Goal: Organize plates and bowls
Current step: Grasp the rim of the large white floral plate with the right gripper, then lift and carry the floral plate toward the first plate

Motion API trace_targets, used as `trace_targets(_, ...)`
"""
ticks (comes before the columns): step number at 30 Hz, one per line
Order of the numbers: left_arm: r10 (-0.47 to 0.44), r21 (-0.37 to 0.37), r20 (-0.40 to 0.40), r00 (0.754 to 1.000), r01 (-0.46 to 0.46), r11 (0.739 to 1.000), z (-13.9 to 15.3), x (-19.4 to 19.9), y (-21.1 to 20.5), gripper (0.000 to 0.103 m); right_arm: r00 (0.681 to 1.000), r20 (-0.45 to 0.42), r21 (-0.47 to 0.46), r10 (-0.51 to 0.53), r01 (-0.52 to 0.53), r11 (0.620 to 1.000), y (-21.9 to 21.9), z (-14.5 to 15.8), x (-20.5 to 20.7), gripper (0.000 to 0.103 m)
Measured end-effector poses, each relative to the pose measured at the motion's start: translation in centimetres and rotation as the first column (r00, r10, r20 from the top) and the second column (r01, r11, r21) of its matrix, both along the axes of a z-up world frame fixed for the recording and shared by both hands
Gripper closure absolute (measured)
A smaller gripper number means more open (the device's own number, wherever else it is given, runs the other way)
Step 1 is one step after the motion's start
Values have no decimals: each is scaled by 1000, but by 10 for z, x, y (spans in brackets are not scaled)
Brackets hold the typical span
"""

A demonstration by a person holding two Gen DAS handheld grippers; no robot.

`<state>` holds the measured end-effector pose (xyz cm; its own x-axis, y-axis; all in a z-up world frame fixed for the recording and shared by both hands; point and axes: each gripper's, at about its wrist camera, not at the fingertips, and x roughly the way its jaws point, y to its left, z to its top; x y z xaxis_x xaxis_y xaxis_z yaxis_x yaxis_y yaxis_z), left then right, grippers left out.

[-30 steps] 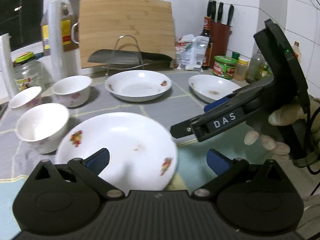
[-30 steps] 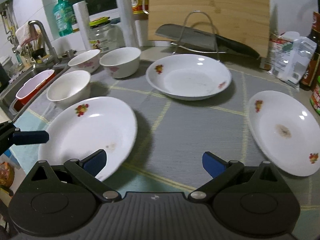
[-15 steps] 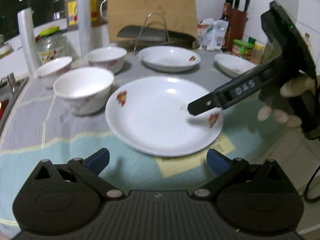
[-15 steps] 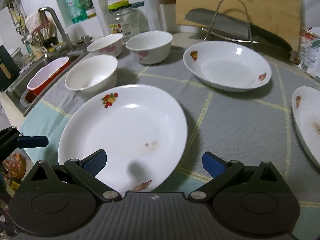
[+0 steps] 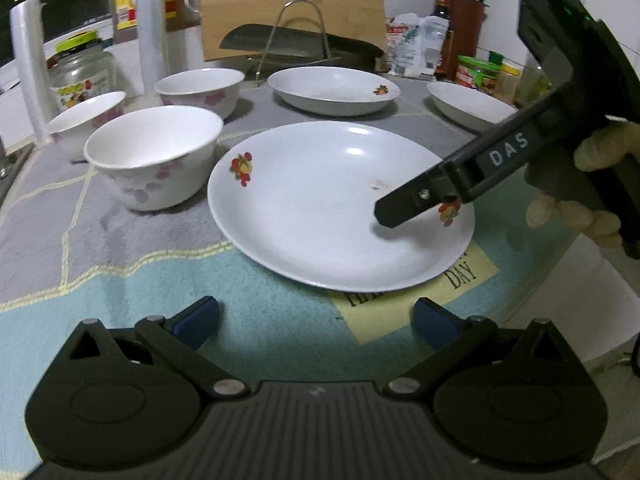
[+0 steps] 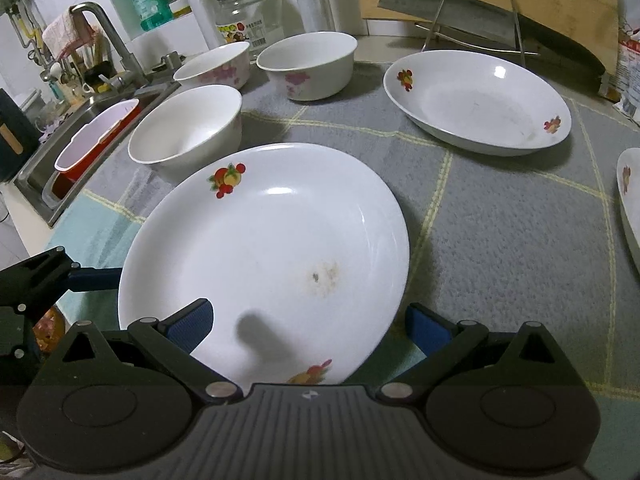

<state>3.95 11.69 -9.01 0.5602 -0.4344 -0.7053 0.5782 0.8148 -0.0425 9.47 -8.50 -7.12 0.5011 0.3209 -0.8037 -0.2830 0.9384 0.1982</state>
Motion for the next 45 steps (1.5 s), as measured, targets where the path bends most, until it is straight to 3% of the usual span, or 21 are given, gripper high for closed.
trace_targets(13,-113,24,24,993,112,993,-4,21,0,0,1000,9,-8,-11,11,1000,7,-1,22,0)
trace_targets(31,-262,46,47,964,260,964,-5,32,-1,1,999,0,97,48,-48,994,-7,0,40,0)
trace_targets(45,-329,128,72,942,318,939,1,34,-5,1,990,-101,202,102,-80,976,-15,4,62,3)
